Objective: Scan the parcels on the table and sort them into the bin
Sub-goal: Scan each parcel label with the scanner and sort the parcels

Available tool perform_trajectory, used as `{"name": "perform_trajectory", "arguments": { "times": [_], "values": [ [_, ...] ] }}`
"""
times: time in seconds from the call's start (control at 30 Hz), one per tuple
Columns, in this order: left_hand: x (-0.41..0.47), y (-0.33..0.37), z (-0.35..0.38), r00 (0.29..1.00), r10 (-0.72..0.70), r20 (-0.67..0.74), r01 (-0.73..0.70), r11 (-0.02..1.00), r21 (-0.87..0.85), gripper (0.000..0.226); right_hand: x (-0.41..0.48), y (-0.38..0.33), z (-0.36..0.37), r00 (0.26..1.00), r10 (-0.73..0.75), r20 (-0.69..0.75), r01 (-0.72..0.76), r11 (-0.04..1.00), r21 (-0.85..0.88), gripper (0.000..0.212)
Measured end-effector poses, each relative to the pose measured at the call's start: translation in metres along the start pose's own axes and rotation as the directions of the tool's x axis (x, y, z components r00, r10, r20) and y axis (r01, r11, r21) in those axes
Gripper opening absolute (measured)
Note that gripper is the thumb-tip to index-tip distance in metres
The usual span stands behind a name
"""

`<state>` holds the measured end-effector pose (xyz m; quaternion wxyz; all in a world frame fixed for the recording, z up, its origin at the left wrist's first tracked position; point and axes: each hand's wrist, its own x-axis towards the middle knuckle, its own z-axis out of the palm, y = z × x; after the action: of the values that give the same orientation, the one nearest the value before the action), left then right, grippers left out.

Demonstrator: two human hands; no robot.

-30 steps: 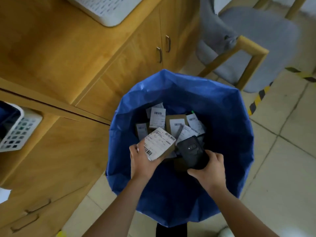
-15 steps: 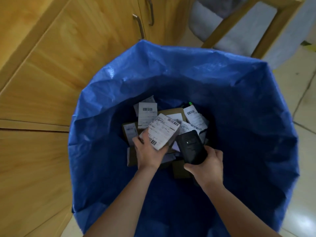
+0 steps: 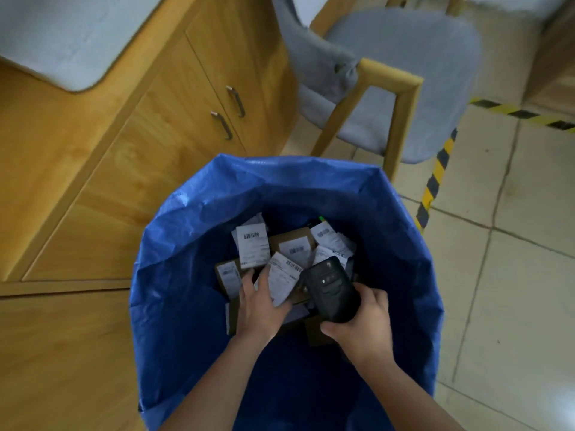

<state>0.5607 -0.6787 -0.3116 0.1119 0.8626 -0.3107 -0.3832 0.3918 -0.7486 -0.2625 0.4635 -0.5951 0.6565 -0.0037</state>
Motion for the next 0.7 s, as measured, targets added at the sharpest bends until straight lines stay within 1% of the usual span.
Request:
{"name": "perform_trajectory", "arguments": {
  "times": [0.17,0.23,0.33,0.47,0.53,0.6,0.7],
  "values": [
    [-0.035,0.049,-0.038,0.996,0.081,-0.045,-0.080,0.997,0.019,0.073,-0.036,-0.019,-0.057,0.997,-0.053,-0.055,0.055,0.998,0.037,0.086],
    [-0.054,0.070,-0.052,0.992,0.118,-0.052,-0.118,0.993,0.001,0.068,-0.053,-0.021,-0.083,0.995,-0.056,-0.082,0.060,0.997,0.051,0.085],
    [-0.083,0.105,-0.067,0.979,0.199,-0.046,-0.199,0.980,0.004,0.062,-0.076,-0.019,-0.129,0.990,-0.029,-0.140,0.046,0.992,0.116,0.089],
    [-0.123,0.167,-0.080,0.957,0.291,-0.003,-0.291,0.955,0.060,0.057,-0.105,-0.006,-0.196,0.967,0.035,-0.251,0.023,0.975,0.221,0.085],
    [-0.142,0.203,-0.081,0.932,0.362,0.014,-0.362,0.930,0.060,0.056,-0.120,0.004,-0.231,0.945,0.054,-0.321,0.036,0.963,0.266,0.088],
    [-0.163,0.244,-0.079,0.901,0.433,0.038,-0.435,0.898,0.064,0.056,-0.138,0.015,-0.267,0.916,0.072,-0.394,0.055,0.952,0.301,0.086],
    [-0.200,0.308,-0.064,0.822,0.561,0.095,-0.569,0.815,0.107,0.056,-0.166,0.039,-0.323,0.875,0.103,-0.473,0.050,0.952,0.301,0.080]
  ]
}}
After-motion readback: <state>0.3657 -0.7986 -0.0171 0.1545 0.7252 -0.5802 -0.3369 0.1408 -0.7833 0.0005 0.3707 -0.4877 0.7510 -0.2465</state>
